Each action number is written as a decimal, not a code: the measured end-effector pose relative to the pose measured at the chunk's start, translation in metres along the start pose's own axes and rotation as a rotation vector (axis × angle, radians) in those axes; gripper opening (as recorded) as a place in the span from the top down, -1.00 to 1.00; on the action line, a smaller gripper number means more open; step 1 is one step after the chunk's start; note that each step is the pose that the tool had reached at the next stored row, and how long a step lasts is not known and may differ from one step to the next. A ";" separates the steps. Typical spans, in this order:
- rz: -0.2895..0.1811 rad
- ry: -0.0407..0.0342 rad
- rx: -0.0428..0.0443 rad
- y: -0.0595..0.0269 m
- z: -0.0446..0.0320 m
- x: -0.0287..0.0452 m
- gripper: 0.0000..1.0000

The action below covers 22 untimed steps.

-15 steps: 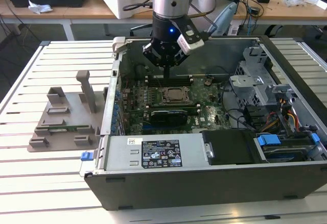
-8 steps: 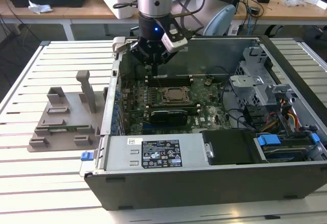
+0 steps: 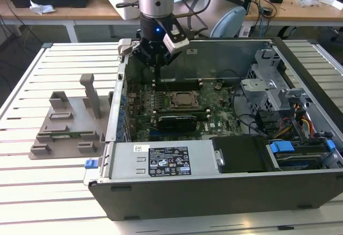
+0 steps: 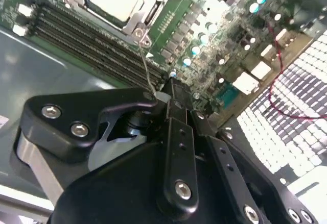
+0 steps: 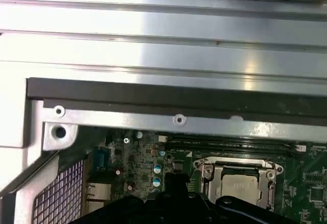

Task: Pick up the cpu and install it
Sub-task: 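Install the first cpu locking lever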

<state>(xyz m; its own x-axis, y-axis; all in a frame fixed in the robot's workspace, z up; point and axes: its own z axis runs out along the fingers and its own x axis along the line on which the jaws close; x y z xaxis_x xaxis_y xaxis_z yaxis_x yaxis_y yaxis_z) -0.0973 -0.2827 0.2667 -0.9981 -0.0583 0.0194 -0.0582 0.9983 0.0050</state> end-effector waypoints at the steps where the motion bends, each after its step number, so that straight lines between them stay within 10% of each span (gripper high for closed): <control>1: 0.000 -0.0001 -0.0001 0.0022 0.0024 -0.0002 0.79; 7: 0.000 0.0044 -0.0004 0.0037 0.0066 -0.0224 0.79; 12: 0.000 0.0220 -0.0038 0.0021 0.0081 -0.0478 0.79; 18: -0.001 0.0348 -0.0311 -0.0075 0.0162 -0.0593 0.79; 22: -0.002 0.0336 -0.0750 -0.0095 0.0190 -0.0598 0.79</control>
<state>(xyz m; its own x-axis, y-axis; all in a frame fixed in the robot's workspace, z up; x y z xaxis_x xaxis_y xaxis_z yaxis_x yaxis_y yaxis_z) -0.0374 -0.2887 0.2465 -0.9967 -0.0621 0.0529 -0.0577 0.9951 0.0800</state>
